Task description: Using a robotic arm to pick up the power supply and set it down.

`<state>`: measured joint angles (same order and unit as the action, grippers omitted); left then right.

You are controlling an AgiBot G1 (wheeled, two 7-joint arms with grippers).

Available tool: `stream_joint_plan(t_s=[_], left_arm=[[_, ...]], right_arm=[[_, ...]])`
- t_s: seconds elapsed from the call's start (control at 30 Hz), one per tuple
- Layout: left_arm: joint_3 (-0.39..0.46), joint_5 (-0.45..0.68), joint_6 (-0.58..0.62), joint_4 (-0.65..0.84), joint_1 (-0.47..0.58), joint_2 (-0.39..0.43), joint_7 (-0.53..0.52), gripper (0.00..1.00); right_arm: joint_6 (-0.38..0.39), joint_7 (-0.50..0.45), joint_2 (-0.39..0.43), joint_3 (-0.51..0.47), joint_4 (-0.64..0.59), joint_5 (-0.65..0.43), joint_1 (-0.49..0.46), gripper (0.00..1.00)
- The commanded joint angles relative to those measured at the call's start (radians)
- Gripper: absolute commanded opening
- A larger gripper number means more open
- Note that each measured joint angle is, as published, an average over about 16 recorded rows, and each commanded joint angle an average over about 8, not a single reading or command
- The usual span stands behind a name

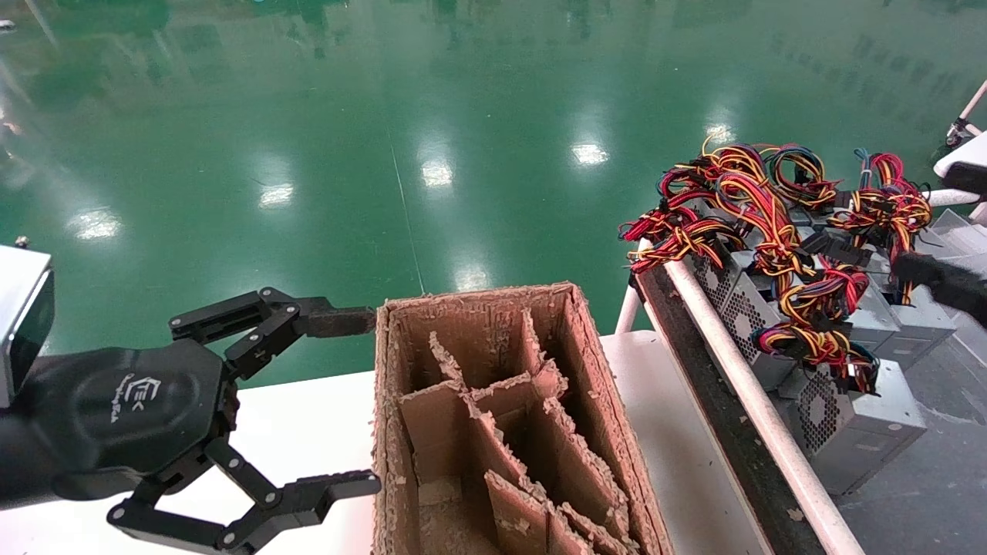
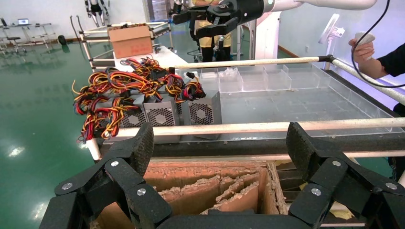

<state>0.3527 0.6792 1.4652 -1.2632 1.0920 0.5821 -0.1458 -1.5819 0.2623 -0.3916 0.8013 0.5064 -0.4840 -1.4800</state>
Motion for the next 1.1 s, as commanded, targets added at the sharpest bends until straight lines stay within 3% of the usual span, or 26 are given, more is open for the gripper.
stream_joint_plan(t_s=[0.03, 1.1], left_arm=[[0.0, 0.0, 0.0, 0.0, 0.0, 0.0, 0.0, 1.0], [0.0, 0.0, 0.0, 0.0, 0.0, 0.0, 0.0, 1.0]], right_arm=[[0.003, -0.016, -0.008, -0.019, 0.028, -0.009, 0.015, 1.0], [0.055, -0.289, -0.141, -0.335, 0.5, -0.158, 0.26, 1.0]])
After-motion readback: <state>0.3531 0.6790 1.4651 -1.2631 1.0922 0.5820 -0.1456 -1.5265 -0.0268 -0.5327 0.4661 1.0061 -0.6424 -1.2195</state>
